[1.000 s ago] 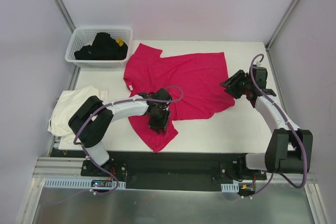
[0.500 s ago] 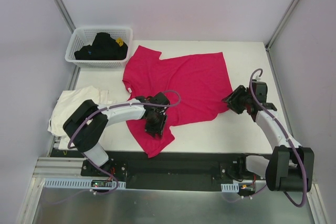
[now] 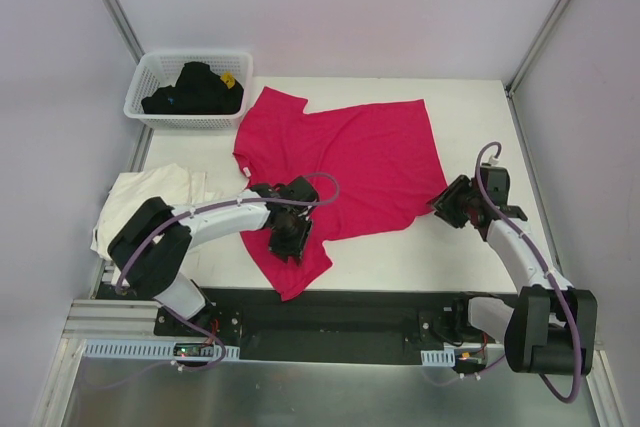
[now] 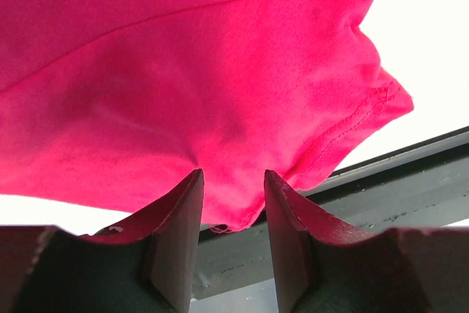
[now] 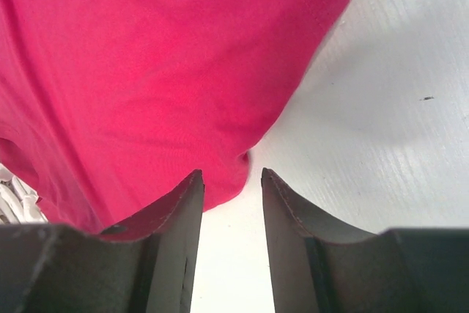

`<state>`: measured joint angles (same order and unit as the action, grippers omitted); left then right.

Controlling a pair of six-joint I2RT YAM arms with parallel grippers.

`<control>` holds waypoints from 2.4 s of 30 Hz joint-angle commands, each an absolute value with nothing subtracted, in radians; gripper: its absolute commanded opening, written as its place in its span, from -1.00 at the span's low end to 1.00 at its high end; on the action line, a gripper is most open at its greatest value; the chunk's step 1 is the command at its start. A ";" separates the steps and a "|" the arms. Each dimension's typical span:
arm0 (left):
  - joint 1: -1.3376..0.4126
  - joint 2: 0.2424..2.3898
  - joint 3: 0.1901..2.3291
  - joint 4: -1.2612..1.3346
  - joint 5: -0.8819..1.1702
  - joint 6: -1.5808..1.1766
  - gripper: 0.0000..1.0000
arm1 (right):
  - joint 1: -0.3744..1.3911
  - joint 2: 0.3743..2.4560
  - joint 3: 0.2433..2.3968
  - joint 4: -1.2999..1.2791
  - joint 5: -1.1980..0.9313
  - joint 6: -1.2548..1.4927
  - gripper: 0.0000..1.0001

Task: Fold and stack the t-shirts
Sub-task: Flatten out the tshirt, then grap the side of the flattened tshirt closest away from the robot with both arms

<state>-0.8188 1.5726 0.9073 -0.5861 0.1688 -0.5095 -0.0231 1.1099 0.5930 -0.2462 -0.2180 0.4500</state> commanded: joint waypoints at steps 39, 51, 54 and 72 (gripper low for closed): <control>-0.827 1.405 1.114 -0.706 -0.127 -0.426 -0.24 | -0.032 1.448 0.592 0.046 -0.156 0.459 -0.34; -0.828 1.427 1.117 -0.704 -0.126 -0.416 -0.24 | -0.031 1.424 0.601 0.040 -0.166 0.476 -0.98; -0.827 1.433 1.112 -0.703 -0.127 -0.416 -0.24 | -0.028 1.413 0.621 0.028 -0.175 0.483 -0.98; -0.827 1.459 1.094 -0.675 -0.130 -0.405 -0.24 | 0.153 1.594 0.883 -0.035 -0.156 0.512 -0.98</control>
<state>-0.8188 1.4559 1.0931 -0.6754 -0.1104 -0.4149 0.1257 1.5471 0.8227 -0.0200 -0.1604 0.4919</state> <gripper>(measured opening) 0.382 0.015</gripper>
